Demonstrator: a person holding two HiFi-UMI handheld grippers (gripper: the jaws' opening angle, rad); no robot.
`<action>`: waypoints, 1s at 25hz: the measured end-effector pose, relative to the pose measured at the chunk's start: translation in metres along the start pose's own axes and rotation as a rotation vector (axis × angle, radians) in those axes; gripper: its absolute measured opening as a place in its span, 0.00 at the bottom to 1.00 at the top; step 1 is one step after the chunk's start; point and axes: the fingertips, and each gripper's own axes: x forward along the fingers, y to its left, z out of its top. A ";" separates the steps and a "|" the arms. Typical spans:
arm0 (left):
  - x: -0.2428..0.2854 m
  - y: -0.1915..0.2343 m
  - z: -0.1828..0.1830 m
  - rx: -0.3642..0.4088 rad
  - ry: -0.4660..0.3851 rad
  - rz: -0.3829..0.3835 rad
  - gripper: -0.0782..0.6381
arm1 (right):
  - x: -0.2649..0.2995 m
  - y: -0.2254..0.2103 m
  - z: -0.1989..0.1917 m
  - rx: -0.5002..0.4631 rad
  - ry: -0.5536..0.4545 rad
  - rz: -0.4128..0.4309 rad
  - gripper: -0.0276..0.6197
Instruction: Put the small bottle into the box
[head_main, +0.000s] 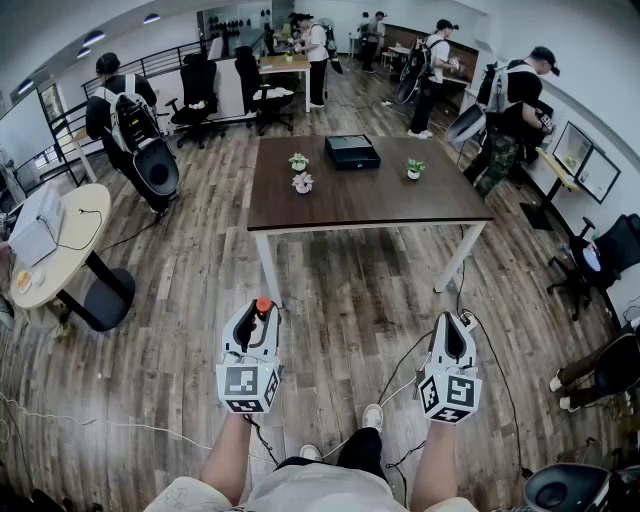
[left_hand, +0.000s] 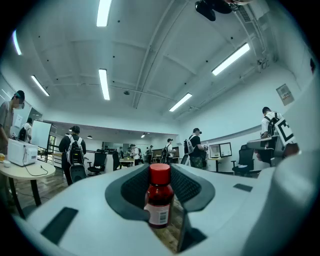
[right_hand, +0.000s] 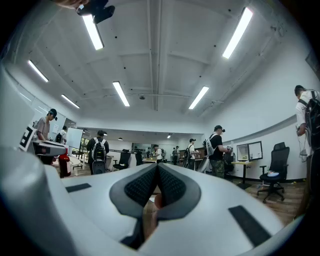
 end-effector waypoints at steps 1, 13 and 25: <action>0.001 -0.004 -0.001 -0.004 -0.001 -0.002 0.29 | -0.002 -0.003 0.000 -0.004 0.000 -0.002 0.04; 0.016 -0.024 -0.002 -0.004 -0.002 -0.028 0.29 | 0.002 -0.021 -0.005 0.008 0.016 -0.008 0.04; 0.068 -0.060 -0.006 -0.007 0.012 -0.040 0.29 | 0.037 -0.072 -0.023 0.049 0.045 -0.022 0.05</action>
